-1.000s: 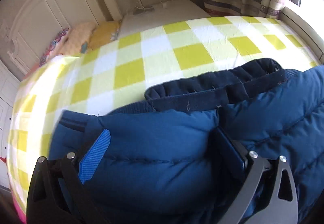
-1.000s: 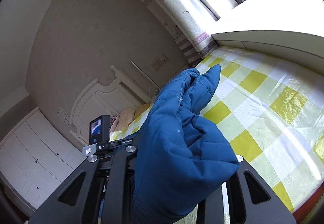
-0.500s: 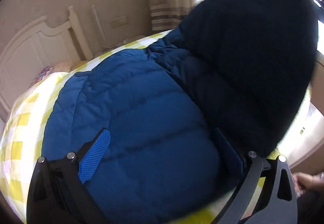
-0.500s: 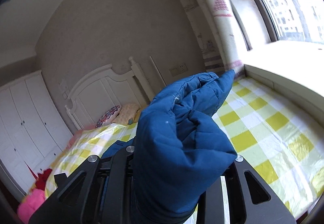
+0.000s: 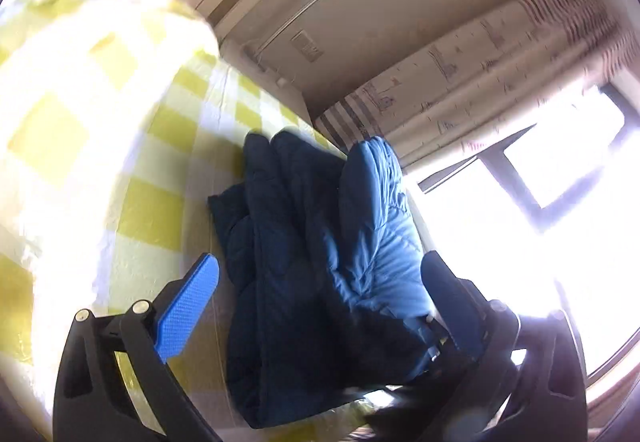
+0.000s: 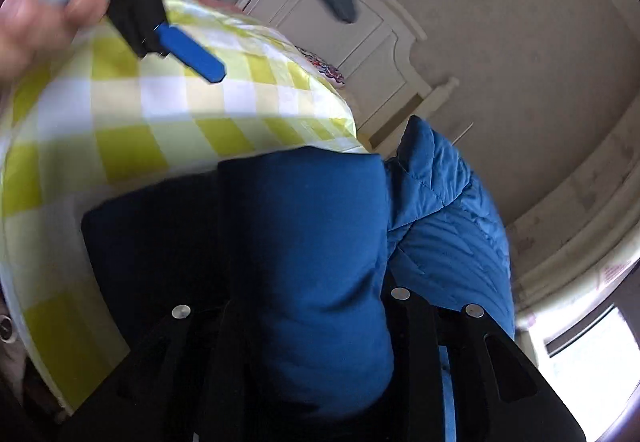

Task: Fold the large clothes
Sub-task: 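Lift the folded jacket with the right tool while the left tool grips its other end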

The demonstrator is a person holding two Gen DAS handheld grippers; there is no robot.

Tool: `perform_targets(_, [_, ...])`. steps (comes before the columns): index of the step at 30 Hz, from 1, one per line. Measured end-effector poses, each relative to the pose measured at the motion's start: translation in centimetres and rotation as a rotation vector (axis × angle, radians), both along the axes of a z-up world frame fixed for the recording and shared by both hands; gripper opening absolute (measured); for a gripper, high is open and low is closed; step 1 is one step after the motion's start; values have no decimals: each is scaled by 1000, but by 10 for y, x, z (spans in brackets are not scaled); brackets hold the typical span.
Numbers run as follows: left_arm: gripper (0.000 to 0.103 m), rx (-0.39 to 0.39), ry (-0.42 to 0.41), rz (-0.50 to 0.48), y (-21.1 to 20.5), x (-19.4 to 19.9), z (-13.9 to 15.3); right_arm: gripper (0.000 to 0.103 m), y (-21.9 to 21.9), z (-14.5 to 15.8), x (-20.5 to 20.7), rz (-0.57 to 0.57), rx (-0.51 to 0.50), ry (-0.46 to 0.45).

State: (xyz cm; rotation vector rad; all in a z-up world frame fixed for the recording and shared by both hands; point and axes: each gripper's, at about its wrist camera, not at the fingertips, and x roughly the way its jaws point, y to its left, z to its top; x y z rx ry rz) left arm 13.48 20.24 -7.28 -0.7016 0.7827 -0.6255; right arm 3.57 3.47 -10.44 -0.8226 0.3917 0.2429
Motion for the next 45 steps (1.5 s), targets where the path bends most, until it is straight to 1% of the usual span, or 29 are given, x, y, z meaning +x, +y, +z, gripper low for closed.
perform_targets(1, [100, 4, 13, -10, -2, 3, -1, 28, 2, -3, -2, 0, -13, -13])
perform_targets(3, [100, 5, 20, -70, -16, 12, 0, 28, -9, 8, 0, -1, 70, 13])
perform_targets(5, [100, 10, 29, -149, -37, 31, 2, 27, -16, 17, -3, -3, 102, -12])
perform_targets(9, [100, 139, 44, -258, -101, 69, 4, 27, -22, 22, -8, 5, 101, -45])
perform_targets(11, [100, 167, 56, -307, -125, 83, 5, 27, -21, 19, -10, 16, 86, -51])
perform_targets(14, [100, 307, 29, -335, -159, 105, 10, 28, -20, 11, -17, 41, 55, -62])
perform_targets(15, [97, 365, 23, -335, -167, 112, 9, 28, -20, 9, -19, 45, 36, -69])
perform_targets(16, [75, 382, 27, -336, -171, 118, 4, 30, -21, 8, -22, 42, 20, -79])
perform_targets(17, [51, 354, 35, -353, -168, 121, 1, 32, -24, 7, -27, 37, 2, -97])
perform_targets(18, [46, 304, 46, -356, -166, 124, -1, 38, -28, 9, -30, 40, -2, -103])
perform_targets(19, [37, 291, 46, -340, -158, 123, -1, 51, -33, 12, -35, 45, 5, -104])
perform_targets(20, [33, 297, 36, -324, -155, 121, 0, 65, -44, 16, -43, 37, 27, -122])
perform_targets(21, [32, 299, 25, -319, -151, 119, 0, 89, -56, 20, -52, 25, 54, -139])
perform_targets(22, [30, 292, 22, -320, -148, 118, -1, 90, -73, 22, -63, 15, 96, -151])
perform_targets(24, [28, 299, 19, -315, -144, 117, 0, 89, -101, 20, -73, -24, 161, -107])
perform_targets(26, [26, 305, 15, -311, -146, 117, 2, 87, -131, 7, -78, -103, 227, -36])
perform_targets(28, [24, 325, 1, -301, -151, 119, 7, 73, -152, -6, -79, -199, 251, -13])
perform_targets(30, [23, 349, -21, -291, -155, 114, 13, 73, -178, -9, -72, -277, 353, 28])
perform_targets(31, [22, 358, -30, -287, -157, 112, 16, 77, -184, -9, -68, -298, 383, 47])
perform_targets(32, [20, 370, -41, -282, -158, 109, 18, 78, -185, -13, -63, -311, 377, 69])
perform_targets(33, [19, 377, -58, -273, -159, 105, 23, 78, -179, -21, -58, -325, 322, 89])
perform_targets(34, [16, 375, -79, -266, -158, 99, 30, 78, -172, -28, -57, -326, 272, 77])
perform_targets(35, [14, 375, -99, -258, -157, 94, 38, 78, -170, -28, -57, -331, 258, 64])
perform_targets(38, [13, 360, -215, -253, -147, 70, 79, 76, -173, -28, -55, -330, 256, 101])
perform_targets(40, [13, 381, -254, -248, -135, 63, 87, 76, -172, -31, -57, -326, 243, 103])
perform_targets(41, [13, 393, -243, -238, -128, 65, 82, 76, -176, -27, -55, -329, 235, 98])
perform_targets(43, [14, 404, -152, -214, -110, 83, 46, 76, -174, -29, -55, -327, 227, 97])
perform_targets(44, [16, 392, -96, -211, -103, 93, 23, 76, -174, -28, -53, -326, 231, 100])
perform_targets(45, [17, 323, -78, -224, -94, 99, 2, 76, -174, -26, -53, -323, 237, 102])
